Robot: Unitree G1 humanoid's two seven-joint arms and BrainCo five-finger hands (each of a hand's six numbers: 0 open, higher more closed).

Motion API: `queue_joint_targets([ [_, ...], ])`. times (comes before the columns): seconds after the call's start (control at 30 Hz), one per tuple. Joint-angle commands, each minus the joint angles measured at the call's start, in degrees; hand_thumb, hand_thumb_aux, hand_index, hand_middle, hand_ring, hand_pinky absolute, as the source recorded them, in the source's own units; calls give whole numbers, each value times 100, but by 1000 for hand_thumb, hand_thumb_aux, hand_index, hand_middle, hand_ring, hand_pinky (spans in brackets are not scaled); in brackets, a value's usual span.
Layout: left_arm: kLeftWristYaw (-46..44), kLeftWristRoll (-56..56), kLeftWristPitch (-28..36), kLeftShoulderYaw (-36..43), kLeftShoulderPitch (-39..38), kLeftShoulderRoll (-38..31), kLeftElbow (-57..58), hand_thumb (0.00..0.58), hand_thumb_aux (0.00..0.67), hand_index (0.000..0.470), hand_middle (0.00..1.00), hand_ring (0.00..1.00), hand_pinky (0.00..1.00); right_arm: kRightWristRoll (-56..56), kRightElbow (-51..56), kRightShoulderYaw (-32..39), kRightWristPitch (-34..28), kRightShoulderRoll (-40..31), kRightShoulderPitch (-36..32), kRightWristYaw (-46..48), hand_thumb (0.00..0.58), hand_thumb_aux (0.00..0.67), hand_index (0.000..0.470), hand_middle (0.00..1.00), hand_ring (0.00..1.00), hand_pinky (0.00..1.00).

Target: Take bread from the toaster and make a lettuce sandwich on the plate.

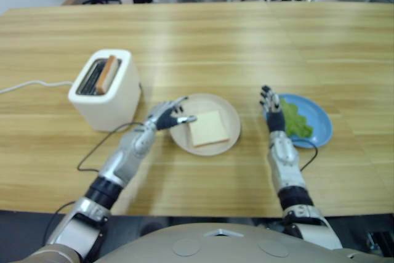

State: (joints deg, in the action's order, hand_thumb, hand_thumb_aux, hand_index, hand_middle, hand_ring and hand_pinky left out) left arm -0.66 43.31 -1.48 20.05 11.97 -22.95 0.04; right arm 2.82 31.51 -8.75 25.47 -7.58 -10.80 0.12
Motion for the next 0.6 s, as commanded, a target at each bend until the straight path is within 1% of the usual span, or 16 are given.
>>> queue_joint_targets([
  [0.03,694,424,-135,-381,-109,-186,-725,0,0,0,0,0,0,-28,-74,40,-121,24,55,20,0,0,0,0,0,0],
  [0.1,977,391,-279,-601,-238,-201,-1077,0,0,0,0,0,0,-139,-195,77,-87,-15,84,-20,0,0,0,0,0,0],
  [0.17,1133,316,-430,-721,-339,-173,-1193,0,0,0,0,0,0,-470,-564,101,0,-180,160,-181,0,0,0,0,0,0],
  [0.27,1070,-423,-698,-853,-438,74,-816,0,0,0,0,0,0,-1373,-1602,-51,-62,-755,313,-582,0,0,0,0,0,0],
  [0.33,1004,-829,-786,-926,-481,235,-448,0,0,0,0,0,0,-2212,-2145,-173,-365,-1291,316,-940,0,0,0,0,0,0],
  [0.4,961,-1108,-874,-977,-487,366,-119,0,0,0,0,0,0,-3332,-2512,-201,-770,-1976,285,-1286,0,0,0,0,0,0],
  [0.47,927,-1284,-951,-980,-458,453,148,0,0,0,0,0,0,-4782,-2542,122,-1336,-2863,227,-1474,0,0,0,0,0,0],
  [0.5,921,-1325,-990,-971,-449,474,245,0,0,0,0,0,0,-5549,-2361,424,-1711,-3306,152,-1426,0,0,0,0,0,0],
  [0.53,938,-1320,-1027,-953,-448,481,306,0,0,0,0,0,0,-5987,-2074,668,-1929,-3648,62,-1377,0,0,0,0,0,0],
  [0.6,970,-1228,-1056,-898,-447,470,369,0,0,0,0,0,0,-6486,-1442,1091,-2154,-4132,-93,-1313,0,0,0,0,0,0],
])
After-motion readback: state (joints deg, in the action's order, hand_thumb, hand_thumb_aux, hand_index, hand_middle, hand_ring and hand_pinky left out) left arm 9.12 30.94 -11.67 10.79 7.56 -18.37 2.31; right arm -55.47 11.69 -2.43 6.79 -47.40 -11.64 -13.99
